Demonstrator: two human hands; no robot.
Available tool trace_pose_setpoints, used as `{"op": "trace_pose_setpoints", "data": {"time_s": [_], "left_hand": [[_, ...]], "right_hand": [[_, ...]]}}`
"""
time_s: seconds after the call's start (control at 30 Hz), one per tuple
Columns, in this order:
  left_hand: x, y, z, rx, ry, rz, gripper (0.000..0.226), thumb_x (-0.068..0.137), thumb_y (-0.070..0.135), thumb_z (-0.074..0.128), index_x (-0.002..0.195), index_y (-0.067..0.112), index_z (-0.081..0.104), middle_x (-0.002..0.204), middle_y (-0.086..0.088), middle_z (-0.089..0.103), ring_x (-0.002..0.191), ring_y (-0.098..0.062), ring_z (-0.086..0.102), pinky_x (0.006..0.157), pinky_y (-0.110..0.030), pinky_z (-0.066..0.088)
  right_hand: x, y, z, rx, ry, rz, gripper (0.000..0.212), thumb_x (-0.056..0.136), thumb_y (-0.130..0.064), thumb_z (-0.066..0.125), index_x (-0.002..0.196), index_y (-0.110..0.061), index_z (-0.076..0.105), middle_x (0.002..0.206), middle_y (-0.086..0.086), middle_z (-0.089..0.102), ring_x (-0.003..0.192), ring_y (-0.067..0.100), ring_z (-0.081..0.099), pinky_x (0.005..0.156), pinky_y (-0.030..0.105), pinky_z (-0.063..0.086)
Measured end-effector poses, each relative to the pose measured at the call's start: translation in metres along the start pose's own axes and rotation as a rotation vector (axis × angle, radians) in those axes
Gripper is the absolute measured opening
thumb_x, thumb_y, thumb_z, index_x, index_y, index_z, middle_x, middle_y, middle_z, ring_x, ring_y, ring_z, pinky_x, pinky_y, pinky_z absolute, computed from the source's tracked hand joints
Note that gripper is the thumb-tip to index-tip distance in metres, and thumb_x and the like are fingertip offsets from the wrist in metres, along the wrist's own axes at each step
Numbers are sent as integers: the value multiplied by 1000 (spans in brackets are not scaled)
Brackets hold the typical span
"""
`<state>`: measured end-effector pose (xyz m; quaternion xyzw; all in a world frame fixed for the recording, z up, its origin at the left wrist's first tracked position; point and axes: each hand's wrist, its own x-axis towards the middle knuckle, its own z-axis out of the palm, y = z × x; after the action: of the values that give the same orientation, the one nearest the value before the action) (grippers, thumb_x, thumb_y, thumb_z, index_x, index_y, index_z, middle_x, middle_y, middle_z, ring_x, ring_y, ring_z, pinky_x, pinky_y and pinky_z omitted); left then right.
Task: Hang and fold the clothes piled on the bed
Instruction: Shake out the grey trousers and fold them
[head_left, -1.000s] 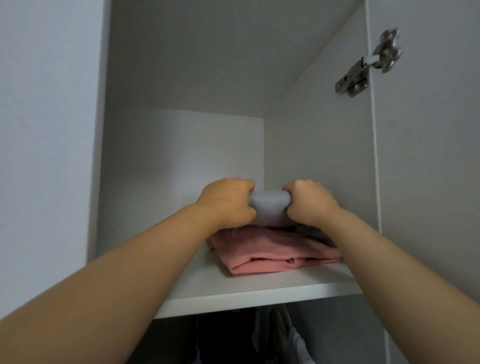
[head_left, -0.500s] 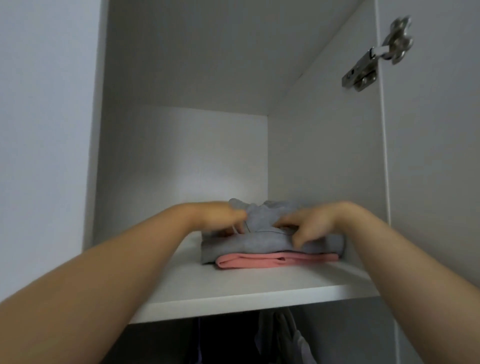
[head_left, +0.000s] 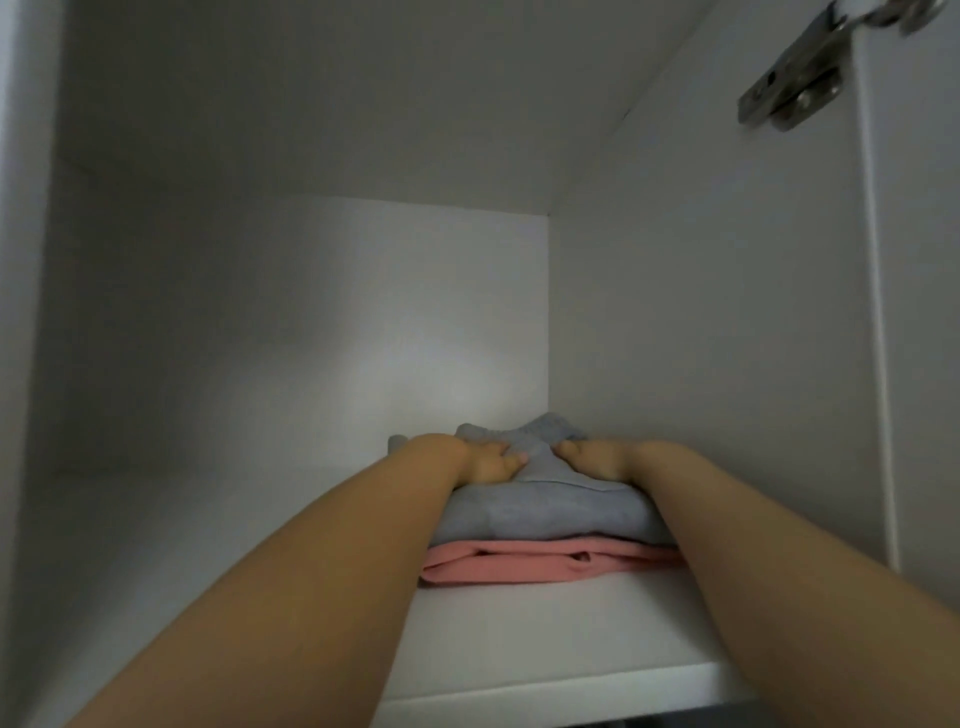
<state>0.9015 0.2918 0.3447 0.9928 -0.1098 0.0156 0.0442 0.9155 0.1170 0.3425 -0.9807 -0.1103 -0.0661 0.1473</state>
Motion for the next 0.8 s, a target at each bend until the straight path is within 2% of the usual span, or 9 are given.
{"op": "trace_pose_setpoints", "data": {"time_s": [0.07,0.23,0.33,0.43,0.5,0.6,0.7,0.8], "left_hand": [[-3,-3,3,-31,42,26,68,96,62,14,153,24,13,160,-4,12,145,-24,17,119,-43,11],[-32,-3,1,-73,243,62,55,102,47,25,148,18,30,153,-6,32,137,-23,34,113,-33,24],[-62,-6,-6,-17,406,-38,54,101,44,31,147,16,31,149,-10,38,134,-26,37,110,-39,31],[-105,-5,-11,139,581,-134,50,101,40,34,144,15,33,145,-10,40,132,-28,36,106,-41,34],[-138,-2,-16,254,684,-140,46,100,34,37,141,13,35,143,-10,41,132,-27,35,104,-40,33],[-193,5,-20,367,825,-114,50,97,29,41,143,13,31,147,-7,34,141,-25,21,112,-41,24],[-257,10,-23,438,939,-96,56,96,26,40,147,12,24,153,-7,23,146,-25,8,117,-42,14],[-325,-1,-21,435,1002,-140,59,93,22,40,149,11,22,155,-8,21,147,-25,6,118,-43,13]], "right_hand": [[-2,-2,1,-52,77,-4,57,102,-41,22,148,-9,31,155,12,27,142,24,28,116,32,20],[-20,-9,0,-179,290,-43,55,99,-46,26,128,-8,55,135,17,52,121,31,50,99,36,39],[-37,-22,-6,-167,473,-63,50,97,-43,32,111,-6,61,120,19,60,107,33,56,88,36,44],[-62,-48,-12,-140,636,-120,44,97,-37,34,109,-3,60,117,19,59,105,33,55,84,36,43],[-83,-71,-11,-85,736,-183,42,98,-34,36,114,-2,58,119,19,58,108,34,53,87,37,42],[-121,-106,-6,-16,866,-292,37,97,-27,38,119,-2,56,121,16,57,111,32,50,91,38,40],[-163,-139,1,41,973,-415,30,93,-20,45,113,-2,57,116,14,58,107,31,51,90,39,38],[-209,-176,16,128,1022,-517,26,87,-13,51,107,0,59,110,15,59,103,33,53,87,40,39]]}}
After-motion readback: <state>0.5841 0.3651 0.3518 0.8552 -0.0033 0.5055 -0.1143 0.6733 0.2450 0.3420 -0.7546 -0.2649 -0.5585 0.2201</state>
